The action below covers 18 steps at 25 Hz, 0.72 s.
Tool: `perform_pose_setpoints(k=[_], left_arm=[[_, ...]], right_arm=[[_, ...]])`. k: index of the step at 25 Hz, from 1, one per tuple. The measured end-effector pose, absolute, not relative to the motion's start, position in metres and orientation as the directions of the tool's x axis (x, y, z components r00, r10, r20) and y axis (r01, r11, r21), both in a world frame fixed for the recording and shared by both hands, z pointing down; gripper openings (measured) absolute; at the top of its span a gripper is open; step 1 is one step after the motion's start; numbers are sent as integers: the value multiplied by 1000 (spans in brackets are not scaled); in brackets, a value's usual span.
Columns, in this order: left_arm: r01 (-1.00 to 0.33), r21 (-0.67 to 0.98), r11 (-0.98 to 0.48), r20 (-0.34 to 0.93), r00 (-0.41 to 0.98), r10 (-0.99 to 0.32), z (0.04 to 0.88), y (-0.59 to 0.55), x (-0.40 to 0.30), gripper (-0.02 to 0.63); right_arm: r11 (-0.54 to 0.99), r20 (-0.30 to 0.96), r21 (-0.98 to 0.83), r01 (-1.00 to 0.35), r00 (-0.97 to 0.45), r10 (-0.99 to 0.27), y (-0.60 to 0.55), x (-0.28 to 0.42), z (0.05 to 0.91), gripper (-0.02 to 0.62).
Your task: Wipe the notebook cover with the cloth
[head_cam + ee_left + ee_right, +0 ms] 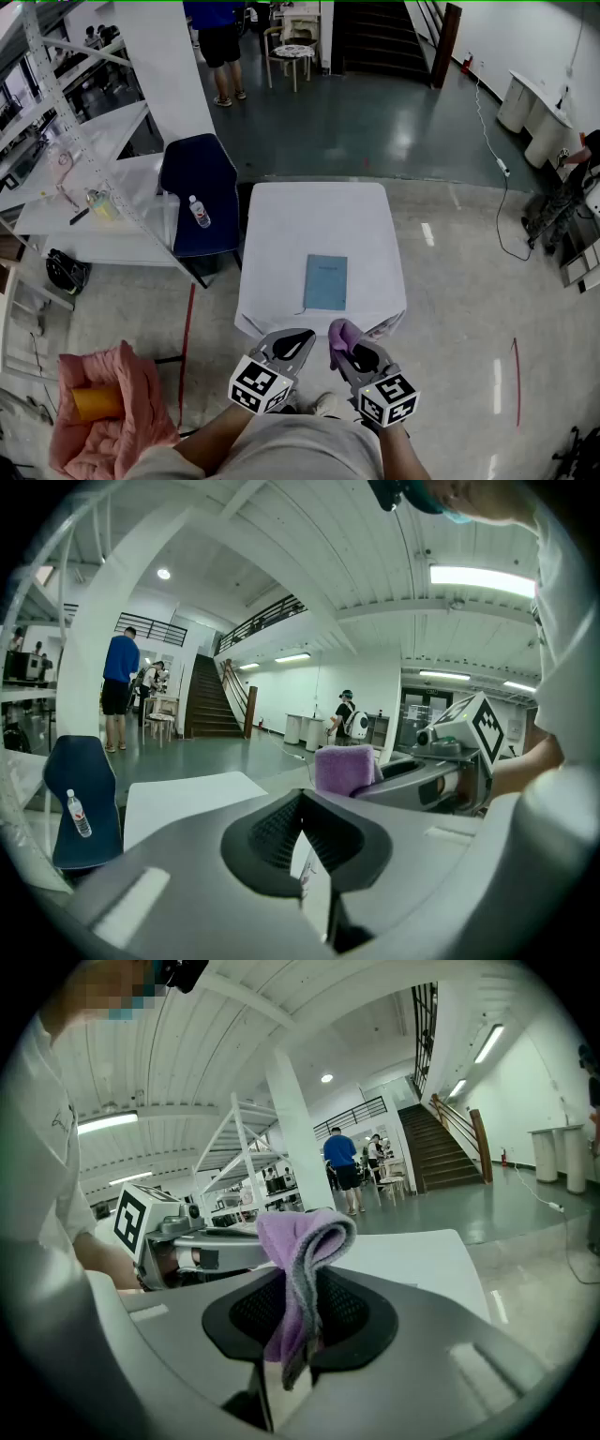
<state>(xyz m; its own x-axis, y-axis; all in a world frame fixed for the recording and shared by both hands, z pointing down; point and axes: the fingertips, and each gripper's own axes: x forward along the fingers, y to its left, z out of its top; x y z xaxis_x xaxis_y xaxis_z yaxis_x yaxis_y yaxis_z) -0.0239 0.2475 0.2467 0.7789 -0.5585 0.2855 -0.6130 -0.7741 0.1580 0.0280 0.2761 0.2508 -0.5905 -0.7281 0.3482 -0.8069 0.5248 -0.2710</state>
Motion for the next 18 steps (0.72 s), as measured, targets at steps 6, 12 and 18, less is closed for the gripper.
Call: perform_pose_setpoints(k=[6,12,18], left_arm=[[-617,158,-771,286,776,-562,246,253,-23,0],[-625,161,-764,289,770,-569,247,258,-20,0],[-628,154,-763,285,768,-574,245,262,-13,0]], right_arm=[[534,353,-270,-801,-598,-719,281,27,251,103],[543,357,-265,-796,-605,-712,286,30,253,103],[538,344,-279,-796,-606,-718,290,39,251,107]])
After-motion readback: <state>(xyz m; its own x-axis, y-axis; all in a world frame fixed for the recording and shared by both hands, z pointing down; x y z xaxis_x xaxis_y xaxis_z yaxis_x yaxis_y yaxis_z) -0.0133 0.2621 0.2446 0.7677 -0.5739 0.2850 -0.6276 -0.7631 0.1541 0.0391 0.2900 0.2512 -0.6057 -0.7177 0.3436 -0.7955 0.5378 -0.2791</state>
